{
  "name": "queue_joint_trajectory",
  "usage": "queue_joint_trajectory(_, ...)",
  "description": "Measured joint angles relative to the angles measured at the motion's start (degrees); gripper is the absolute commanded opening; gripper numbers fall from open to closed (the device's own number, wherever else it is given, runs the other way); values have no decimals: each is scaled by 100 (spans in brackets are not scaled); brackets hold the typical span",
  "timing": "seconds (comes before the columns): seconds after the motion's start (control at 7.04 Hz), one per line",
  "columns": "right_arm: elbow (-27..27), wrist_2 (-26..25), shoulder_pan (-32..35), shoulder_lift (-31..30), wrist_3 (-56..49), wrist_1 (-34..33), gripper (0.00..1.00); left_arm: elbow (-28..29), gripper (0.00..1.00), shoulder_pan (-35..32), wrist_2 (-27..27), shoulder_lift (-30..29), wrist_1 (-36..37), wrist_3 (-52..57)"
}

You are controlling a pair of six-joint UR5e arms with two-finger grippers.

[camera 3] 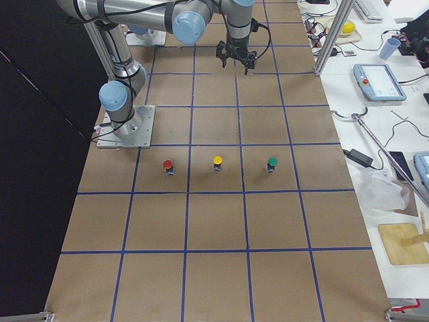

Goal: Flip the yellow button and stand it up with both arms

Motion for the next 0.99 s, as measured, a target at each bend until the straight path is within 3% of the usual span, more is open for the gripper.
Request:
queue_joint_trajectory(0.28,-165,-7,557,160,2581,27,100,-3,100,0,-4,7,-17,0)
queue_joint_trajectory(0.57,-963,-55,1254,727,4958,374,100,-8,100,2,1,4,-19,0)
queue_joint_trajectory(0.71,-1389,-212,1497,1011,5741,565,100,-9,100,2,13,4,-23,0)
queue_joint_trajectory(0.99,-1686,-647,1845,1238,6399,660,100,-6,100,3,20,7,-25,0)
